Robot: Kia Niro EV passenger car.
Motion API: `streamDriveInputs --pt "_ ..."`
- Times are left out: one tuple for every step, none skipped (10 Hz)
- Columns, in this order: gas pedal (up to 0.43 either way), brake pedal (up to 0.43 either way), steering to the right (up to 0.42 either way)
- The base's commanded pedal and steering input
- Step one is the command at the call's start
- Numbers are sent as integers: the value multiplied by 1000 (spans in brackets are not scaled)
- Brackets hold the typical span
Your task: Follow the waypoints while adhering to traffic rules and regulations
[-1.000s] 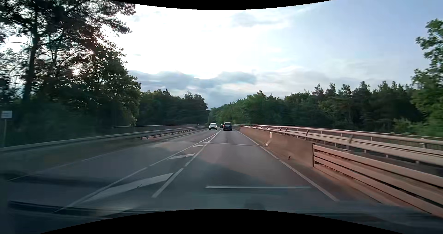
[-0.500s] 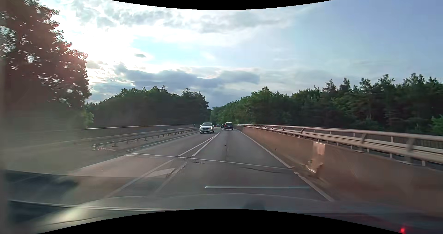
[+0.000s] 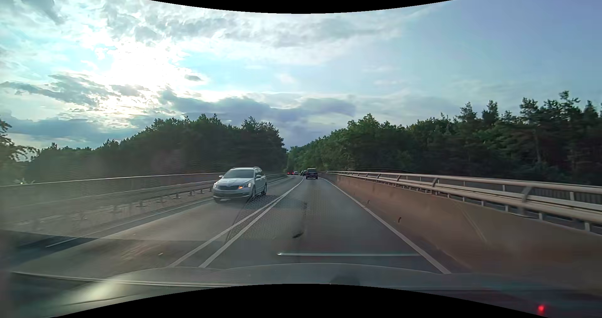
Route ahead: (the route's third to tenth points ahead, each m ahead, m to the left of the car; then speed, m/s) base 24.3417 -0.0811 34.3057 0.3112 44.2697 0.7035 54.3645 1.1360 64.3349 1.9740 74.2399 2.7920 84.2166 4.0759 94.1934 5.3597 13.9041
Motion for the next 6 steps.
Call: streamDriveInputs --pt "79 0 -8" --pt "79 0 -7" --pt "79 0 -7" --pt "79 0 -7" --pt "79 0 -7" --pt "79 0 -7"
